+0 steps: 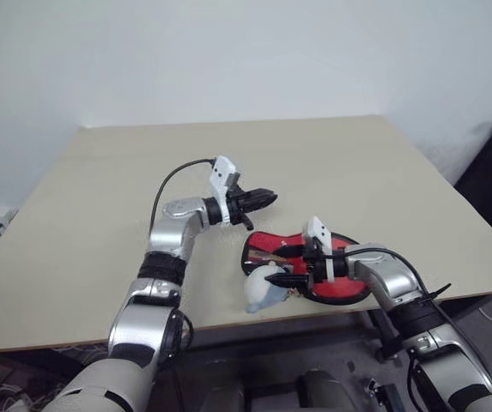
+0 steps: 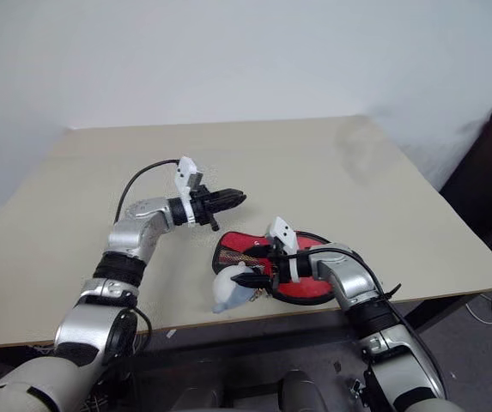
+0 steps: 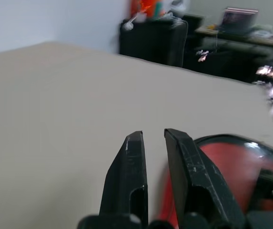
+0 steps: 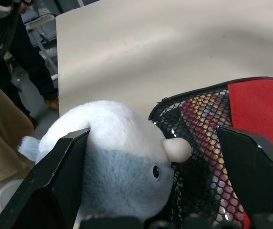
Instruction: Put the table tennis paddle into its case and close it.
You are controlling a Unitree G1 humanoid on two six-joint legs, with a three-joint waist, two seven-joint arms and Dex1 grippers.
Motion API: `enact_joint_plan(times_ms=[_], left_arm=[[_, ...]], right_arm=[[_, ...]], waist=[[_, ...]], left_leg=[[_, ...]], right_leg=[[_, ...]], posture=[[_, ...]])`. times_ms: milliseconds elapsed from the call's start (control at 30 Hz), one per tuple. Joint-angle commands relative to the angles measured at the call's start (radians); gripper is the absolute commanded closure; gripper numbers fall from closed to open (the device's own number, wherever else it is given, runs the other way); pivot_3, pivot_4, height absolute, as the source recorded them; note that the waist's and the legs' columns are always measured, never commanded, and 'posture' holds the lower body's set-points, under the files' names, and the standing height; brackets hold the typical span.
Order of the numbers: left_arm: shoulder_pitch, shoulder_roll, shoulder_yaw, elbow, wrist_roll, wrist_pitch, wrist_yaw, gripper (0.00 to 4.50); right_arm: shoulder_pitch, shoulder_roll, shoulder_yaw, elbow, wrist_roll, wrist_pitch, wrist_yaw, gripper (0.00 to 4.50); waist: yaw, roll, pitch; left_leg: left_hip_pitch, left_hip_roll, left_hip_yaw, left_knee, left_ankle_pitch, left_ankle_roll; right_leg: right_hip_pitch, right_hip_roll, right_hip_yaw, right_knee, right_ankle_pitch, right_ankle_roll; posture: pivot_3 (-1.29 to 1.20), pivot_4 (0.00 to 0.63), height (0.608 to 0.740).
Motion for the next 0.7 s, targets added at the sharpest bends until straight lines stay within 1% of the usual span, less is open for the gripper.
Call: enact_joint_plan(times_ms=[33, 133, 333, 433, 500, 567, 700], left_arm=[[0.039, 0.048, -0.028, -0.165, -0.079, 0.090, -0.086, 3.84], [0.072, 0.091, -0.045, -0.245, -0.113, 0.143, -0.122, 3.84], [0.154, 0.170, -0.111, -0.398, -0.140, 0.190, -0.190, 3.84], [0.205, 0.238, -0.185, -0.427, -0.081, 0.144, -0.224, 3.84], [0.218, 0.265, -0.215, -0.428, -0.063, 0.121, -0.237, 3.84], [0.226, 0.284, -0.239, -0.432, -0.051, 0.104, -0.249, 3.84], [0.233, 0.311, -0.305, -0.402, 0.040, 0.018, -0.232, 3.84]], right_arm=[[-0.014, -0.001, -0.011, 0.007, -0.020, -0.017, -0.017, 0.08], [-0.021, 0.001, -0.015, 0.023, -0.031, -0.032, -0.035, 0.08], [-0.034, -0.001, -0.034, 0.053, -0.037, -0.055, -0.048, 0.08], [-0.042, -0.003, -0.043, 0.067, -0.041, -0.069, -0.058, 0.08], [-0.047, -0.003, -0.049, 0.078, -0.043, -0.077, -0.063, 0.08], [-0.052, -0.003, -0.053, 0.088, -0.045, -0.083, -0.066, 0.08], [-0.060, -0.005, -0.058, 0.103, -0.044, -0.094, -0.067, 0.08]], waist=[[0.000, 0.000, 0.000], [0.000, 0.000, 0.000], [-0.001, 0.000, 0.000], [-0.002, 0.000, 0.000], [-0.002, 0.001, 0.000], [-0.002, 0.001, 0.000], [-0.001, 0.001, 0.000]], left_leg=[[0.001, 0.000, 0.000, 0.000, 0.000, 0.000], [0.002, 0.000, 0.001, 0.000, 0.000, 0.000], [0.004, 0.000, 0.001, 0.000, 0.001, -0.002], [0.005, 0.001, 0.001, 0.000, 0.001, -0.002], [0.006, 0.001, 0.002, 0.000, 0.001, -0.002], [0.006, 0.001, 0.002, 0.000, 0.002, -0.002], [0.006, 0.001, 0.002, 0.000, 0.002, -0.002]], right_leg=[[0.000, 0.000, 0.000, 0.000, 0.000, 0.000], [0.002, 0.000, 0.000, 0.001, 0.000, 0.000], [0.003, 0.000, 0.001, 0.002, 0.000, -0.001], [0.003, 0.001, 0.001, 0.003, 0.000, -0.001], [0.003, 0.001, 0.002, 0.003, 0.000, -0.001], [0.003, 0.001, 0.002, 0.004, 0.000, -0.001], [0.003, 0.001, 0.002, 0.004, 0.000, -0.001]], posture=[[0.00, 0.000, 0.740], [0.00, 0.000, 0.740], [0.00, 0.000, 0.740], [0.00, 0.000, 0.740], [0.00, 0.000, 0.740], [0.00, 0.000, 0.740], [0.00, 0.000, 0.740]])
